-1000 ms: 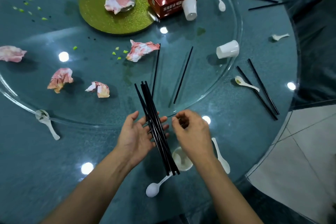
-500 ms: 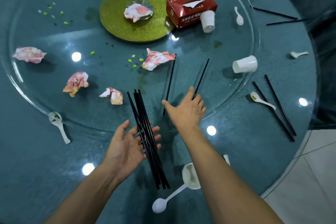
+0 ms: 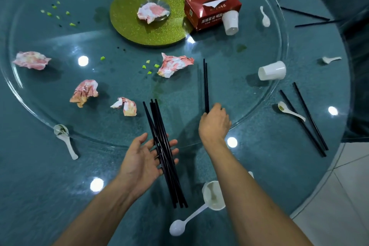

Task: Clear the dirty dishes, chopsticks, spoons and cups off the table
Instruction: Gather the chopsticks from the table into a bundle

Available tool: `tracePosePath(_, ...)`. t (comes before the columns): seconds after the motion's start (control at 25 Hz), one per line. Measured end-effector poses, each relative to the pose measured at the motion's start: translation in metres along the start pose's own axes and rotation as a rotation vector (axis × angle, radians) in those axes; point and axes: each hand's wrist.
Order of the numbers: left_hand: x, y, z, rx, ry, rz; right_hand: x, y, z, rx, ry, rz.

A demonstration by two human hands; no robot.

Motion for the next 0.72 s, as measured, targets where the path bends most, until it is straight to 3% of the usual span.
tracePosePath(0.24,0.003,-0.002,-0.007,0.027,-0.028,0.011,-0.026,-0.005,0.006,0.152,-0.072,-0.161)
tracePosePath(0.44,0.005,-0.006,-0.013,0.033,-0.035,0.022,-0.029,0.006,0.017,0.199,-0.047,-0.085)
tracePosePath(0.72,0.0,-0.01,-0.029,0.041,-0.042,-0.004,-0.028,0.074,0.061,0.291,-0.422,-0.021)
Point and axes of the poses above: each hand's wrist, its own y-axis away from the middle knuckle, its own z-axis out of the back of the hand, x = y × z, and after that the axes turned 3 degrees about -x, right-handed
